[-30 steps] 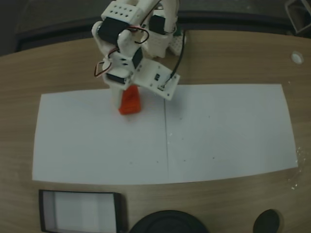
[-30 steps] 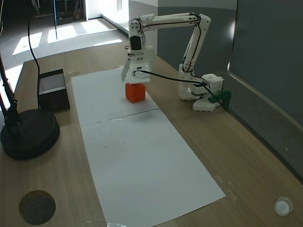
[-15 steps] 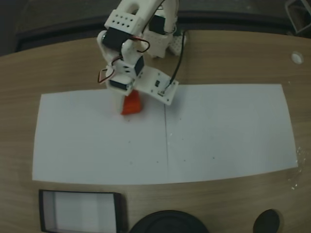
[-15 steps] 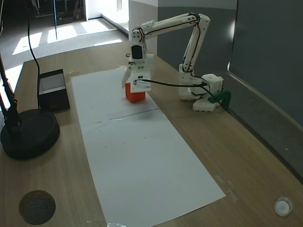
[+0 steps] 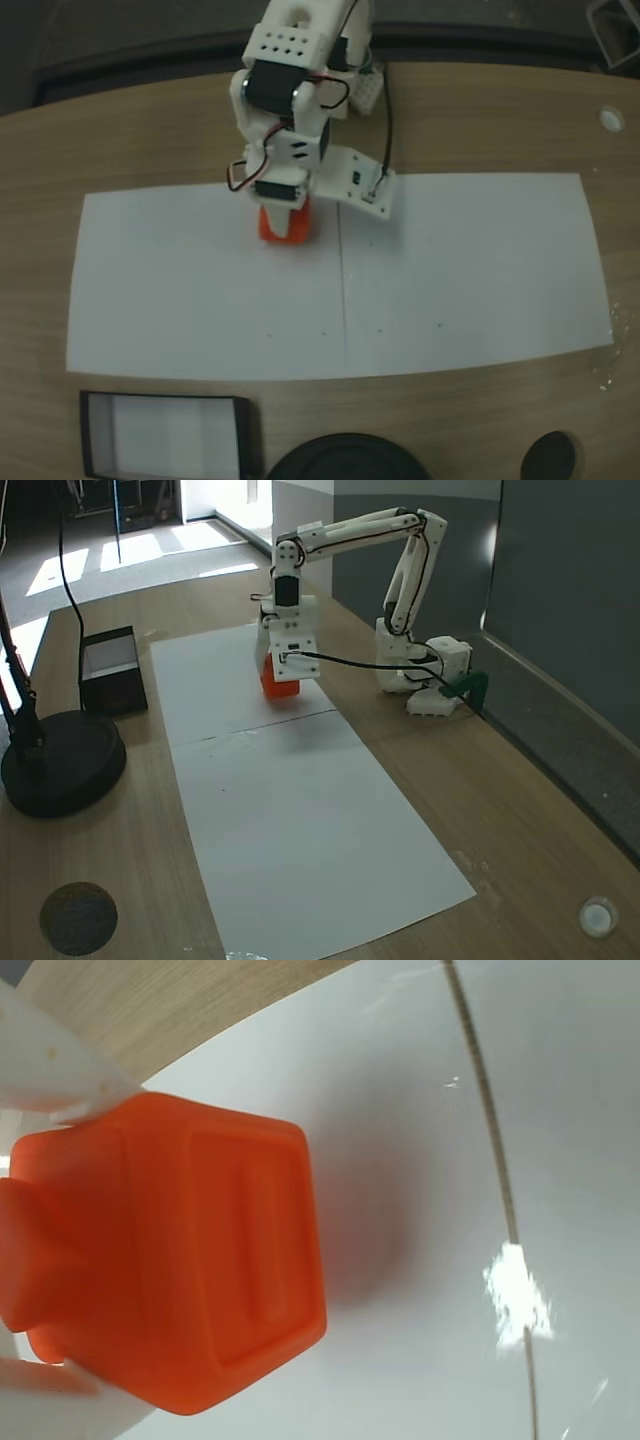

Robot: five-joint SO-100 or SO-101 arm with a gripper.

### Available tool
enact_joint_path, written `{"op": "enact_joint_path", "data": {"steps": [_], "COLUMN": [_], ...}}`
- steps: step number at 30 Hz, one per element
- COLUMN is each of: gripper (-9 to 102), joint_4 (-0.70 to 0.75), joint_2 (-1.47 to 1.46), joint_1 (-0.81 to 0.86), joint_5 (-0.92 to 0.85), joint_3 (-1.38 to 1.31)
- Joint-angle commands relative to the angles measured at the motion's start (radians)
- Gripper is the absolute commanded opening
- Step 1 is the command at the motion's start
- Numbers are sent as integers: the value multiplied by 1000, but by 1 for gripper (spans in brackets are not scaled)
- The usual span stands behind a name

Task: Grab a orange square and put it in the box.

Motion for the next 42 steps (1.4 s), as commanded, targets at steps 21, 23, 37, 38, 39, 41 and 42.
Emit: {"op": "enact_joint_path", "data": {"steps": [21, 23, 37, 38, 39, 41, 42], "gripper": [14, 14, 14, 14, 14, 14, 15], "joint_4": [-250, -270, -272, -273, -273, -268, -267], "joint_2": [-430, -512, -1020, -1046, -1074, -1115, -1129], "joint_1": [20, 38, 26, 28, 28, 28, 29], "joint_5": [11, 11, 11, 11, 11, 17, 44], "joint_3": [-1108, -1152, -1649, -1674, -1700, -1743, -1759]}}
